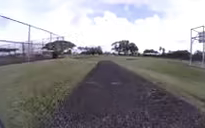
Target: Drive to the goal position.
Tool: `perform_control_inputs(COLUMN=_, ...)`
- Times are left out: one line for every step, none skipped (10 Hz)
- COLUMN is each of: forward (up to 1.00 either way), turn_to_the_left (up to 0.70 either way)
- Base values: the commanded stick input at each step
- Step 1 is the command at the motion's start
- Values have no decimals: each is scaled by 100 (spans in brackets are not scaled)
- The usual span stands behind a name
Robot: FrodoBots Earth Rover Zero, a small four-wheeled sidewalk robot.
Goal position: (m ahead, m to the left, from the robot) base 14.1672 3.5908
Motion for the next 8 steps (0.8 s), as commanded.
perform_control_inputs(forward=85, turn_to_the_left=0)
perform_control_inputs(forward=85, turn_to_the_left=0)
perform_control_inputs(forward=85, turn_to_the_left=0)
perform_control_inputs(forward=85, turn_to_the_left=0)
perform_control_inputs(forward=85, turn_to_the_left=0)
perform_control_inputs(forward=85, turn_to_the_left=0)
perform_control_inputs(forward=85, turn_to_the_left=0)
perform_control_inputs(forward=85, turn_to_the_left=0)
